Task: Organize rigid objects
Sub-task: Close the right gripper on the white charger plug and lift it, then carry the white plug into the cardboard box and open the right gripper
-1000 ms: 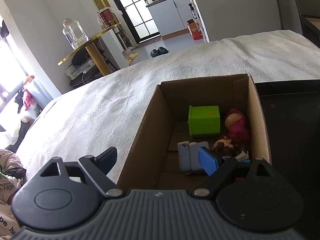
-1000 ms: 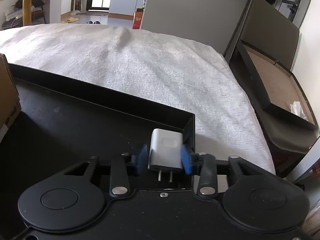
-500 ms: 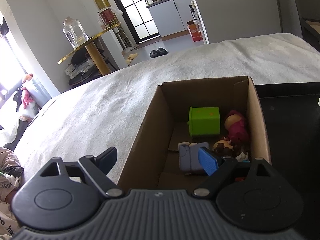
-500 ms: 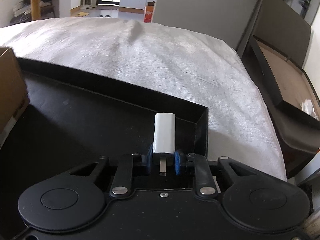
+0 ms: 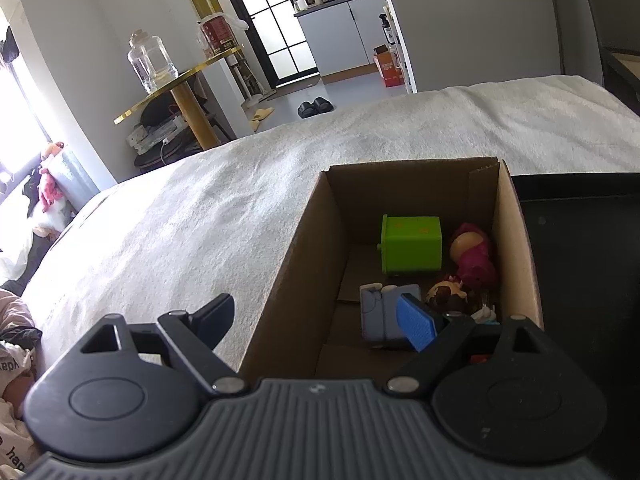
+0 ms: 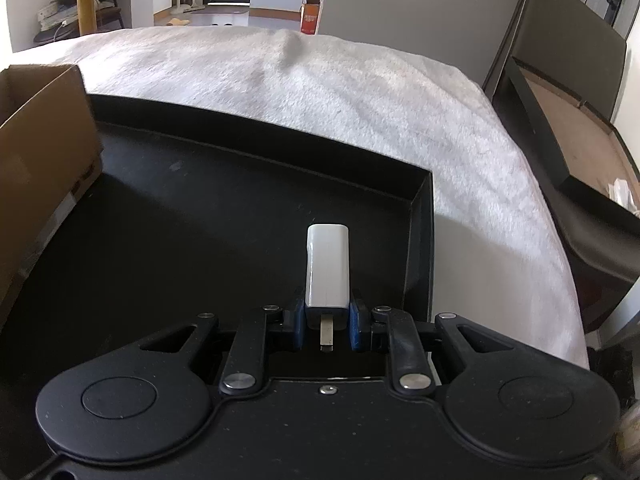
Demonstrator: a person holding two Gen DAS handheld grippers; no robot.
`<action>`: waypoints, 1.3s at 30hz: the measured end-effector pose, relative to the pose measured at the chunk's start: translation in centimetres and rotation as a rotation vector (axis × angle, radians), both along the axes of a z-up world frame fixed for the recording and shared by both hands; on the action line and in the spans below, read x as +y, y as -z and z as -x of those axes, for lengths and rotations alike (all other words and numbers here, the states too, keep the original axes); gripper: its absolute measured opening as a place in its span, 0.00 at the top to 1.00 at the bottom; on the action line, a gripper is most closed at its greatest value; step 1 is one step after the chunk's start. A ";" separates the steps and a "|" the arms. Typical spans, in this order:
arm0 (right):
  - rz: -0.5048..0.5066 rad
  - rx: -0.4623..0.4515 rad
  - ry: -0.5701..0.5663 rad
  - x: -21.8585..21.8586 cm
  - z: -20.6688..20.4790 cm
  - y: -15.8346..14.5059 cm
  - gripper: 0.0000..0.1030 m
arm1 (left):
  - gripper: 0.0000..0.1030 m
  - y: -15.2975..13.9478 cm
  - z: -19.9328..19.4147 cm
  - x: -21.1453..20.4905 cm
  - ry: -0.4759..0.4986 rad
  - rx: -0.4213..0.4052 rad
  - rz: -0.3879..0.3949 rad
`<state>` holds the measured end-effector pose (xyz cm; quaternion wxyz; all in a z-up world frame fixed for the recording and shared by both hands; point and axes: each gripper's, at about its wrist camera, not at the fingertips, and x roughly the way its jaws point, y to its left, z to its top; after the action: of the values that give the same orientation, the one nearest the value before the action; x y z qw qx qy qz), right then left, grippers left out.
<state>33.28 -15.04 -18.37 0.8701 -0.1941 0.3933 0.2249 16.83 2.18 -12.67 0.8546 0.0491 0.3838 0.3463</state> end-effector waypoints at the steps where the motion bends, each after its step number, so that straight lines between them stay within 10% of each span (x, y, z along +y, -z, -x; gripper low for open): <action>1: 0.001 0.005 0.001 0.0 0.2 0.0 0.80 | 0.15 0.0 0.1 0.0 0.002 0.000 0.005; 15: 0.035 0.148 0.021 0.2 1.4 -0.7 0.77 | 0.15 -0.4 1.0 0.8 -0.003 -0.030 0.031; 39: 0.025 0.085 -0.007 1.4 3.1 -3.7 0.80 | 0.15 -0.7 2.3 1.8 0.000 -0.053 0.073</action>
<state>30.13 -13.68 -14.66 0.8494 -0.1964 0.4320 0.2310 14.55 3.96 -11.99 0.8659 0.0085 0.3733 0.3330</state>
